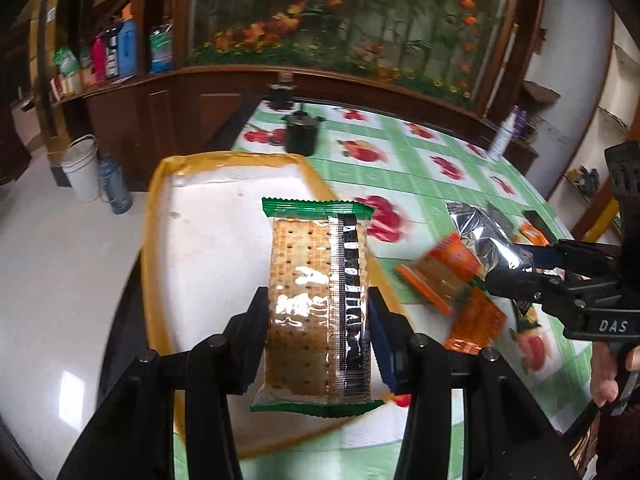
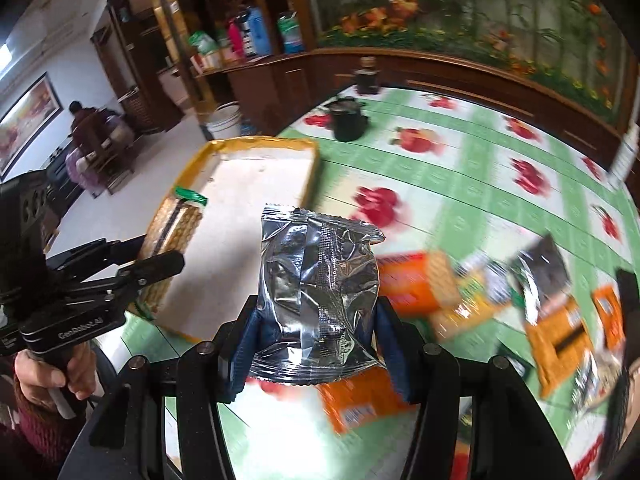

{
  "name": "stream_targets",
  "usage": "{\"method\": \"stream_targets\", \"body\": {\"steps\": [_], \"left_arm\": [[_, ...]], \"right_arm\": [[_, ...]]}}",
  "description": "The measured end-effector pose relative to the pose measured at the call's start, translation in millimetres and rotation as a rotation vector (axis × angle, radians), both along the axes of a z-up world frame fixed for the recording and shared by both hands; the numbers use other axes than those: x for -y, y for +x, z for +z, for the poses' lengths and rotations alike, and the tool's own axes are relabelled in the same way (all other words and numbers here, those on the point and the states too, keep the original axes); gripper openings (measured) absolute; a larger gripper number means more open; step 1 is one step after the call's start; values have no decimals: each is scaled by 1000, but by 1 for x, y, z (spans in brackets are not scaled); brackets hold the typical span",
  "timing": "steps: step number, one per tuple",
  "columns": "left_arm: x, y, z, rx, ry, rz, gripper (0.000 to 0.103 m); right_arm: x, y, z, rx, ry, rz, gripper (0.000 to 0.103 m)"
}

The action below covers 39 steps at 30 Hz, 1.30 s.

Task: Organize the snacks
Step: 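Carry the cracker pack and foil bag over the yellow-rimmed tray and lower them, then open both grippers to release the packs in the tray and lift away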

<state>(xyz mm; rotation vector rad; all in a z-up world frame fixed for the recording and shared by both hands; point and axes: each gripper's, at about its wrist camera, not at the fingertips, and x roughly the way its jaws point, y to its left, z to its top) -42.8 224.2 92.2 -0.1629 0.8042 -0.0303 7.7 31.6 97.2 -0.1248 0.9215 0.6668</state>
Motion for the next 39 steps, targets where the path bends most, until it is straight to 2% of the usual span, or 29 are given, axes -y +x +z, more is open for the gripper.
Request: {"method": "stream_targets", "body": {"steps": [7, 12, 20, 25, 30, 32, 36, 39], "left_arm": [[-29, 26, -4, -42, 11, 39, 46], [-48, 60, -10, -89, 10, 60, 46], [-67, 105, -34, -179, 10, 102, 46], [-71, 116, -45, -213, 10, 130, 46], [-67, 118, -48, -219, 61, 136, 46], [-65, 119, -49, -226, 80, 135, 48], [-62, 119, -48, -224, 99, 123, 71], [-65, 115, -45, -208, 73, 122, 72]], "right_arm": [[-46, 24, 3, -27, 13, 45, 60], [-77, 47, -1, -61, 11, 50, 60], [-125, 100, -25, -142, 13, 20, 60], [-147, 126, -42, -183, 8, -2, 60], [-163, 137, -61, -215, -9, -9, 60], [-167, 137, -66, -218, -16, -8, 61], [-169, 137, -68, -219, -13, -5, 62], [-167, 135, -66, -216, -10, -7, 62]]}}
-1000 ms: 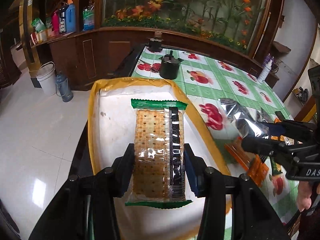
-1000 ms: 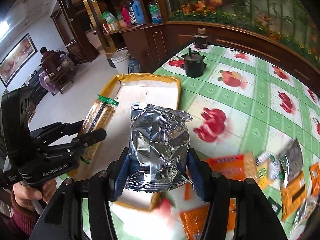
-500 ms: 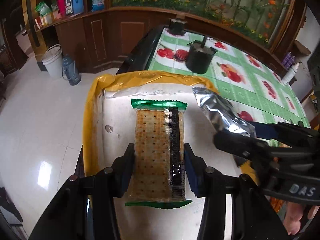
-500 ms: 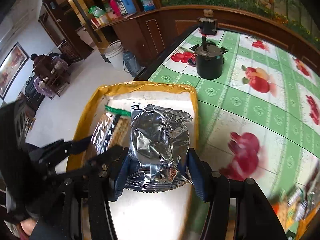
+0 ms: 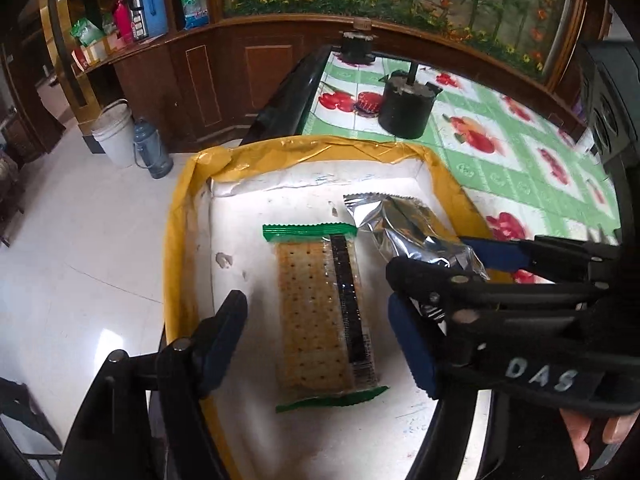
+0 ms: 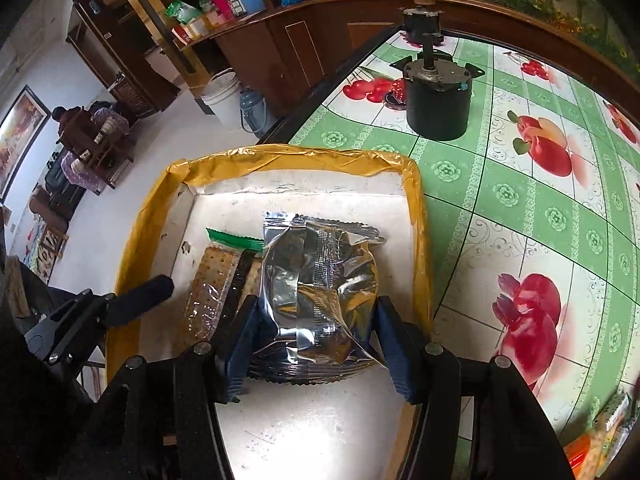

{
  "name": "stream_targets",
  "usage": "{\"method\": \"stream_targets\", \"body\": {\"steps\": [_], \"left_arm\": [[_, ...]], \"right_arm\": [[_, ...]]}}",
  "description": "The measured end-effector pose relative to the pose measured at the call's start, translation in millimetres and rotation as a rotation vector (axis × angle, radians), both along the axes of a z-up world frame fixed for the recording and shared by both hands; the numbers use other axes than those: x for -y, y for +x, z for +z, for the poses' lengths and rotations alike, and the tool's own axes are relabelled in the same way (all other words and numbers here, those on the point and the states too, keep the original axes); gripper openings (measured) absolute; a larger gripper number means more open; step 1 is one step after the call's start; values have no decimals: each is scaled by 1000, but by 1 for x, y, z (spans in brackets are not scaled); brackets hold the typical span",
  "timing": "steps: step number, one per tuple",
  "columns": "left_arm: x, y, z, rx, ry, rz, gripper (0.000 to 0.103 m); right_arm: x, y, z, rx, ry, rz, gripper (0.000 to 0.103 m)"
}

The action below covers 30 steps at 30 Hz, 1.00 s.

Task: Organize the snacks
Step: 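Open both grippers to release the packs in the tray and lift away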

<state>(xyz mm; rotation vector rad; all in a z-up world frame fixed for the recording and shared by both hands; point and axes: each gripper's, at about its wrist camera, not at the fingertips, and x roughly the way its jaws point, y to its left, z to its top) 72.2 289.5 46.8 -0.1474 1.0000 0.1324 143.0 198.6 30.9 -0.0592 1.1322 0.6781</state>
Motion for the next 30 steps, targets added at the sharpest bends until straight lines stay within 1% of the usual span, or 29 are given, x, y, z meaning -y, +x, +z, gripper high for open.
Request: {"method": "stream_targets", "body": {"steps": [2, 5, 8, 13, 17, 20, 22, 27, 30], "left_arm": [[-3, -8, 5, 28, -30, 4, 72], [-5, -26, 19, 83, -68, -3, 72], [-3, -45, 35, 148, -105, -28, 72], [6, -81, 60, 250, -148, -77, 72], [17, -108, 81, 328, -155, -109, 72], [23, -123, 92, 365, -171, -129, 72], [26, -131, 99, 388, -170, -142, 72], [43, -144, 108, 413, -174, -175, 72], [55, -150, 110, 417, -160, -197, 72]], "right_arm": [[6, -2, 5, -9, 33, -11, 62], [21, -10, 22, 21, 74, -30, 62], [39, -24, 45, 54, 100, -41, 62], [81, -53, 95, 128, 128, -66, 62], [121, -81, 150, 234, 132, -101, 62], [154, -106, 197, 326, 140, -144, 62], [170, -120, 221, 375, 139, -165, 62], [215, -162, 282, 547, 109, -242, 62], [239, -185, 306, 608, 127, -282, 62]]}}
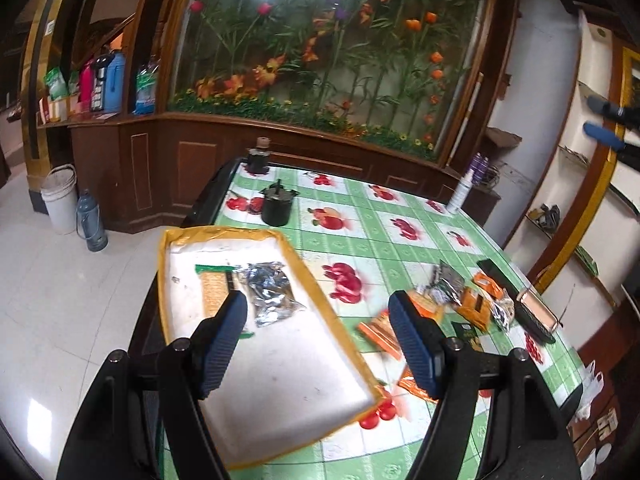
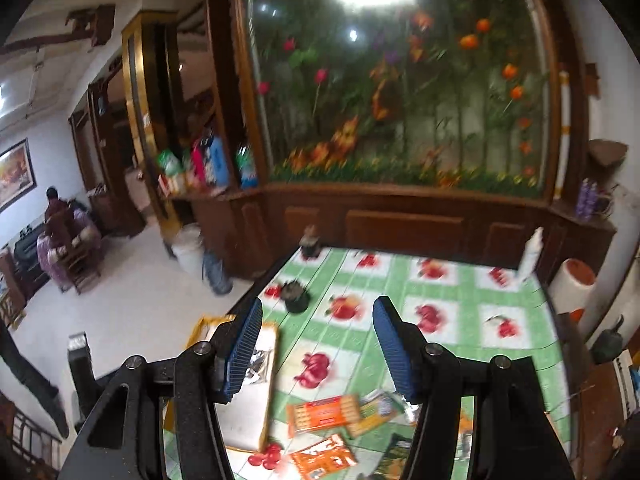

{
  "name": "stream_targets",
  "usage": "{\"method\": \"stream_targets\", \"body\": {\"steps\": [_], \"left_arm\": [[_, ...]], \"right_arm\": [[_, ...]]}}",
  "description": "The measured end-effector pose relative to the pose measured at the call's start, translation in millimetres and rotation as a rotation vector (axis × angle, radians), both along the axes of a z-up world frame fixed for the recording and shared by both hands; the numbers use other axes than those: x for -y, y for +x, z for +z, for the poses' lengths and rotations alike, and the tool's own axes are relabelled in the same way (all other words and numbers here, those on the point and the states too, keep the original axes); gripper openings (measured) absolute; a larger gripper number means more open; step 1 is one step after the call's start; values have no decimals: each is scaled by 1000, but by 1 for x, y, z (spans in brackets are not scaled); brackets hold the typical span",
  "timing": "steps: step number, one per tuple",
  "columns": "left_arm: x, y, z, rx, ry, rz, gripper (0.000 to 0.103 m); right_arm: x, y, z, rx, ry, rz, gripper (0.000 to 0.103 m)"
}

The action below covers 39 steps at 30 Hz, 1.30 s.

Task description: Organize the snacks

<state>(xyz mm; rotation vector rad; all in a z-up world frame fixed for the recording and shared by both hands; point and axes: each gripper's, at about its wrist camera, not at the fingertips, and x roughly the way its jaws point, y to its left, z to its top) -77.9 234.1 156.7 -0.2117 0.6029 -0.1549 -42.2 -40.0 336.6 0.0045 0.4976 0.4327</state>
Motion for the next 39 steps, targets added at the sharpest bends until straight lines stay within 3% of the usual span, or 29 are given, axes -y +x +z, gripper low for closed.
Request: {"method": "stream_targets", "body": {"steps": [5, 13, 18, 26, 33, 39], "left_arm": [[23, -13, 1, 21, 11, -19, 72], [49, -23, 5, 29, 48, -57, 72], [54, -26, 6, 37, 47, -62, 72], [50, -36, -3, 29, 62, -36, 72], [43, -29, -2, 53, 17, -81, 72], [32, -34, 16, 98, 38, -138, 72]], "right_arm": [[32, -33, 16, 63, 19, -34, 62], [50, -72, -2, 100, -90, -98, 62], [60, -74, -9, 115, -142, -157, 62], [68, -56, -1, 150, -62, -161, 62], [57, -34, 38, 193, 18, -188, 62], [21, -60, 89, 285, -13, -202, 62]]}}
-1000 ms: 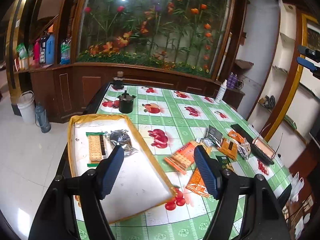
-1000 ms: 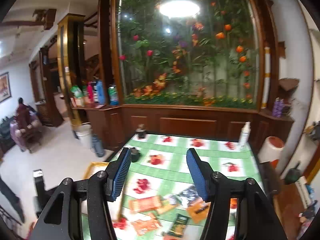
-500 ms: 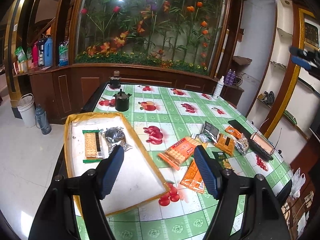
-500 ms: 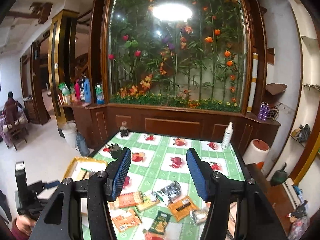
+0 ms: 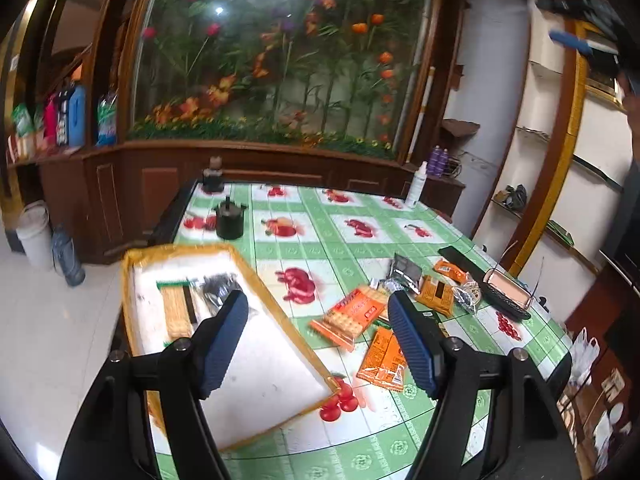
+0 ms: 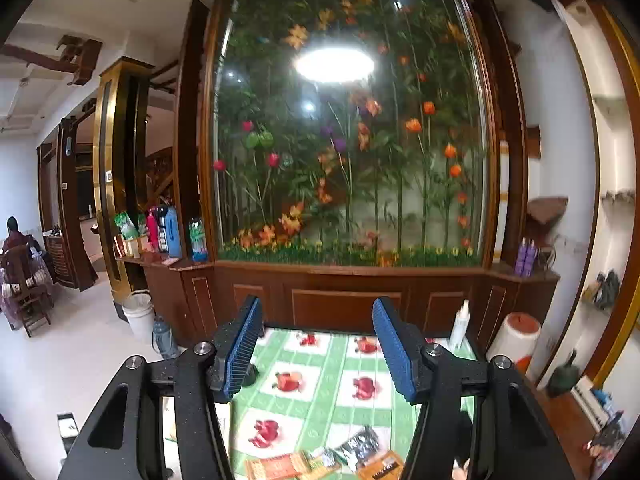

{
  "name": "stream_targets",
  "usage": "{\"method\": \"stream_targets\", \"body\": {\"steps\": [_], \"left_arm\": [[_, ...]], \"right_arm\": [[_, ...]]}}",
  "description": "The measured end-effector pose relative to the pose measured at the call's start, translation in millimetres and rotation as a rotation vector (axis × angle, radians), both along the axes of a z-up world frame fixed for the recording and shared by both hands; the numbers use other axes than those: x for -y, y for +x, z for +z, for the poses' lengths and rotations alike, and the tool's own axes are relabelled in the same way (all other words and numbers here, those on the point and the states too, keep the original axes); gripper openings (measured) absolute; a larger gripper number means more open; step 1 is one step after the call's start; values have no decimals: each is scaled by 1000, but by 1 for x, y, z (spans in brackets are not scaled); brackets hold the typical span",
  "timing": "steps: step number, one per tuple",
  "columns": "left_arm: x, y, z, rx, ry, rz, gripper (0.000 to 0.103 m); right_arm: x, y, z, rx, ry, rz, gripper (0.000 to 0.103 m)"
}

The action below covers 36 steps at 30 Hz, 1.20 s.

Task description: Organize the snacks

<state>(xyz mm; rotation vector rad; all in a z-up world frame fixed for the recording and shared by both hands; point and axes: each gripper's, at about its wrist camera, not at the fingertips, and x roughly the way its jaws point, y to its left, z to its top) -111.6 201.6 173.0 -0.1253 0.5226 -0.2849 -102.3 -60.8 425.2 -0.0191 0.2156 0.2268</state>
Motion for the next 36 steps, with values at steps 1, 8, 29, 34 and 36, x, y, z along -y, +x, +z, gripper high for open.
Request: {"method": "stream_targets", "body": {"steps": [1, 8, 29, 34, 36], "left_arm": [[-4, -4, 5, 19, 7, 0, 72], [-28, -13, 14, 66, -8, 13, 72], [-94, -76, 50, 168, 17, 91, 72], [-77, -69, 45, 117, 17, 53, 72], [-58, -63, 35, 90, 30, 22, 72]], "right_arm": [[-9, -6, 10, 14, -4, 3, 62], [-93, -58, 77, 148, -92, 44, 62], [-105, -51, -48, -184, -49, 181, 62], [-73, -16, -173, -420, -9, 225, 62], [-54, 3, -219, -525, 19, 212, 62]]}}
